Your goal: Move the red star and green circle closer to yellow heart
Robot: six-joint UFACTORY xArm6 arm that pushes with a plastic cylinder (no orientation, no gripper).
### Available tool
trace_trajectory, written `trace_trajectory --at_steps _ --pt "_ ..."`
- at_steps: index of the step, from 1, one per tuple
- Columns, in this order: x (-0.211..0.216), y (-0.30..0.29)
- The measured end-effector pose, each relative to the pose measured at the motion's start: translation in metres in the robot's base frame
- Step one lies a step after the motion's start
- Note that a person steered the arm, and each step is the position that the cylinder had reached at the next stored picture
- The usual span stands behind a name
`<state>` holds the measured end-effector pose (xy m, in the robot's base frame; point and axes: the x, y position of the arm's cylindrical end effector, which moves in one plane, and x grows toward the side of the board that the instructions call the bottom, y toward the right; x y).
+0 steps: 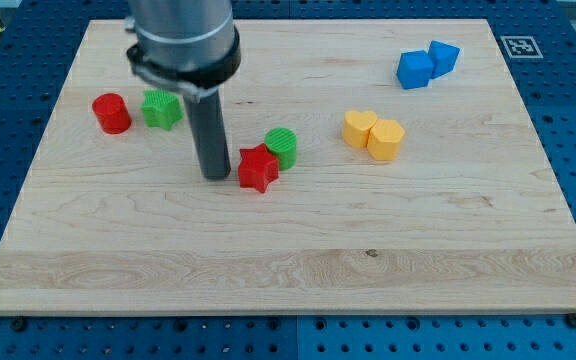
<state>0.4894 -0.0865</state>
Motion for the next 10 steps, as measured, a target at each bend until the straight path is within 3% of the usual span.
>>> trace_trajectory --at_steps 1,2,3,6,8,10 --pt "0.038 0.042" --pt "0.040 0.109" --pt "0.024 0.114" --pt "-0.007 0.006" --pt "-0.047 0.010" --pt "-0.062 0.065"
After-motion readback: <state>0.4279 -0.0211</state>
